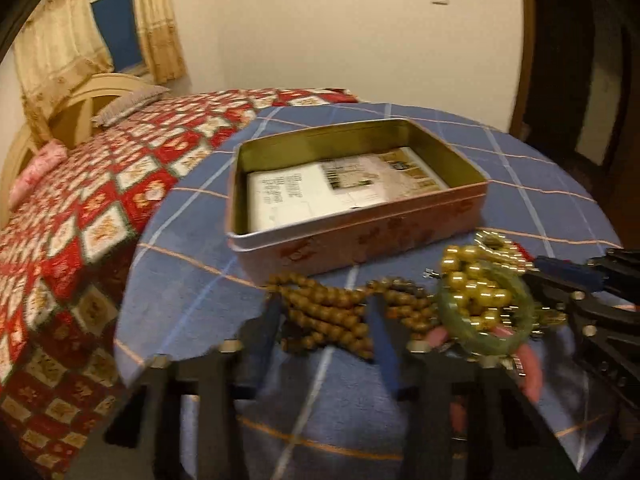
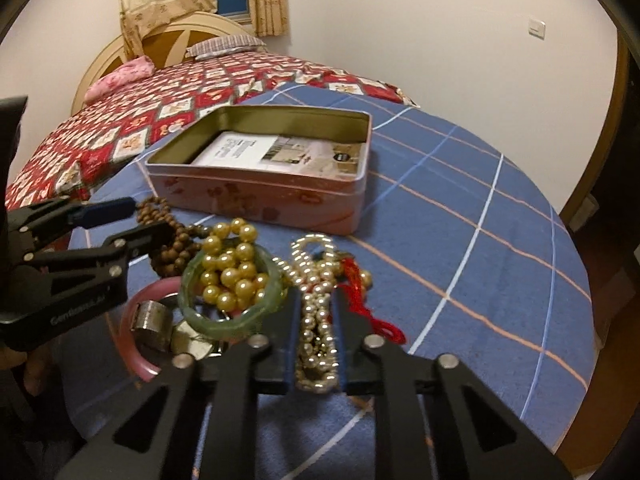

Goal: Organize jewelry
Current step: 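Grasp the pearl necklace with the right gripper while the left gripper grasps the brown wooden bead strand, then lift the brown bead strand with the left gripper over the tin while the right gripper holds the pearls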

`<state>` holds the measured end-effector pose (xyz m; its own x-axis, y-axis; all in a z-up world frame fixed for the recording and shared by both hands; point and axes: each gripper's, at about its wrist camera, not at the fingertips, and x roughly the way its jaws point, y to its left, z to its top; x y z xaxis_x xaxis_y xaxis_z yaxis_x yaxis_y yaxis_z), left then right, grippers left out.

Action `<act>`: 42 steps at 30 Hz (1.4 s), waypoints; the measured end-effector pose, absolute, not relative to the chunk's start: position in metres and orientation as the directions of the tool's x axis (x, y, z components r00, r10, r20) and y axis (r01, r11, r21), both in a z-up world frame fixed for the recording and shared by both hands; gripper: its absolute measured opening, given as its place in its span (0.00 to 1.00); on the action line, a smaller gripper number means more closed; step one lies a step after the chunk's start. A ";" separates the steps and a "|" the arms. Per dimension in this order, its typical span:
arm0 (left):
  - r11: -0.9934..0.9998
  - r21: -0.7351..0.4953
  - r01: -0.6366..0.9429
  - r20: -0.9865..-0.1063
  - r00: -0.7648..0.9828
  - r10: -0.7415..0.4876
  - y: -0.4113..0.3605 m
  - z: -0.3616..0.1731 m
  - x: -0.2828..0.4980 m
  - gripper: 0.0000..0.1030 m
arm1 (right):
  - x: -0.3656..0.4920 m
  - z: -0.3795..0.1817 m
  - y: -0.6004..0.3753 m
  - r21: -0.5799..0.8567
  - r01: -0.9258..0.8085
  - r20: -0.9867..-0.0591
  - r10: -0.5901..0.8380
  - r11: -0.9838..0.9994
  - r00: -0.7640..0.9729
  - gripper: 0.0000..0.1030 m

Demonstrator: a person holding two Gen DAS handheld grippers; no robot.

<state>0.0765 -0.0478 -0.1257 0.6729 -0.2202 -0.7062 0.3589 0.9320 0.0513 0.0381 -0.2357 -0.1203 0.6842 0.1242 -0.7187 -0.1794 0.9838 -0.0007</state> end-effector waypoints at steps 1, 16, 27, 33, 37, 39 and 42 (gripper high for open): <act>0.930 0.048 0.365 -0.703 0.673 -0.228 -0.048 -0.125 0.075 0.28 | 0.037 -0.120 -0.235 -0.002 -0.186 -0.718 0.128 0.983 0.684 0.16; 0.937 0.017 0.349 -0.637 0.726 -0.258 -0.026 -0.099 0.063 0.00 | 0.030 -0.102 -0.240 0.014 -0.159 -0.670 0.127 0.987 0.732 0.15; 0.950 -0.047 0.308 -0.684 0.683 -0.256 -0.025 -0.113 0.077 0.80 | 0.031 -0.101 -0.237 0.009 -0.159 -0.667 0.125 0.987 0.734 0.15; 0.957 -0.024 0.288 -0.717 0.663 -0.217 -0.035 -0.121 0.089 0.80 | 0.033 -0.104 -0.239 0.017 -0.156 -0.669 0.127 0.988 0.732 0.15; 0.953 -0.025 0.301 -0.735 0.641 -0.222 -0.043 -0.129 0.096 0.80 | 0.034 -0.106 -0.238 0.018 -0.167 -0.674 0.135 0.986 0.726 0.15; 0.951 -0.031 0.308 -0.739 0.634 -0.229 -0.044 -0.130 0.096 0.77 | 0.034 -0.108 -0.237 0.016 -0.173 -0.677 0.138 0.985 0.723 0.15; 0.931 -0.081 0.356 -0.739 0.605 -0.296 -0.047 -0.131 0.093 0.56 | 0.035 -0.111 -0.235 0.014 -0.181 -0.685 0.141 0.983 0.714 0.15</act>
<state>0.0934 -0.0468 -0.1308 0.6053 -0.2958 -0.7390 0.3560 0.9310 -0.0811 0.0351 -0.2352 -0.1107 0.7143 0.1411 -0.6855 -0.1810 0.9834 0.0137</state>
